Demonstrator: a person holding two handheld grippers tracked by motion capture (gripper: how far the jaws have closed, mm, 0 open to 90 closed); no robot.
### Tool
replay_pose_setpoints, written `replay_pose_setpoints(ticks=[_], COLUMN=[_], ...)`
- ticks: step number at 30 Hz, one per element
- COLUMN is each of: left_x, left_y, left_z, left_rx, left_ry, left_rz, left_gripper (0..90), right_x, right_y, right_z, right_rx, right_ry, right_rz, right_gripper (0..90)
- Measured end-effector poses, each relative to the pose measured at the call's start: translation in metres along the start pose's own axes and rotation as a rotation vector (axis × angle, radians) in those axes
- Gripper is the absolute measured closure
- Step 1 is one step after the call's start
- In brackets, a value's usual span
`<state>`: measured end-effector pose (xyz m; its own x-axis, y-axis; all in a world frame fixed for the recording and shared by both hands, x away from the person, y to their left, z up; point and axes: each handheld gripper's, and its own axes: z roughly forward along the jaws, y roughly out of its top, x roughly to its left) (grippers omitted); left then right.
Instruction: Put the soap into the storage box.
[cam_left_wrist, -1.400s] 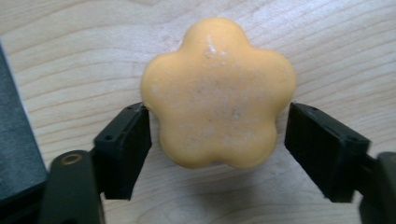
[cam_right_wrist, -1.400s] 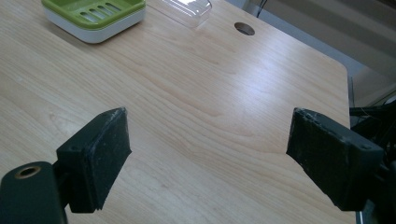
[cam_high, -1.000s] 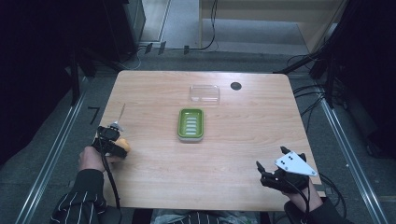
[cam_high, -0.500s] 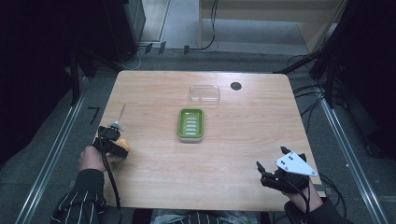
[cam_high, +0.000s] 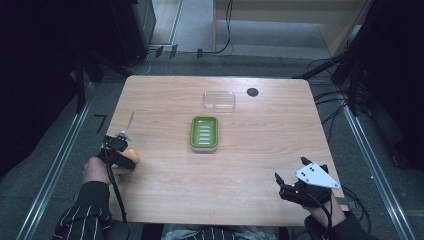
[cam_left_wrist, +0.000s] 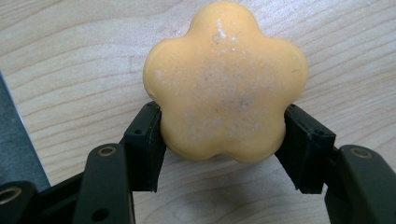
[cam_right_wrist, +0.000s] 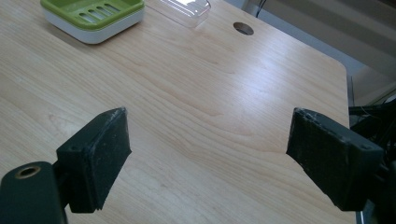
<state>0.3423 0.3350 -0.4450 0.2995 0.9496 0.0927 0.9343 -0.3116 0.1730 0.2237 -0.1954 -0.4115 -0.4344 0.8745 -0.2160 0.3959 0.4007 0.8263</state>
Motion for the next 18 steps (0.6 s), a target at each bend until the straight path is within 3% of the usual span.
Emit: replay_pose_setpoints(ticks=[5,18], left_x=[-0.001,-0.020], left_y=[-0.001,0.007], left_z=[-0.002,-0.009], left_rx=[-0.011,-0.007], left_ry=[0.003,-0.015], left_rz=[0.005,0.076], left_gripper=[39.5,39.5], right_x=[0.000,0.000], right_y=[0.000,0.000], right_z=[0.000,0.000], right_rx=[0.001,-0.001], right_ry=[0.001,0.003], right_rz=[-0.001,0.000], right_gripper=[13.7,13.7])
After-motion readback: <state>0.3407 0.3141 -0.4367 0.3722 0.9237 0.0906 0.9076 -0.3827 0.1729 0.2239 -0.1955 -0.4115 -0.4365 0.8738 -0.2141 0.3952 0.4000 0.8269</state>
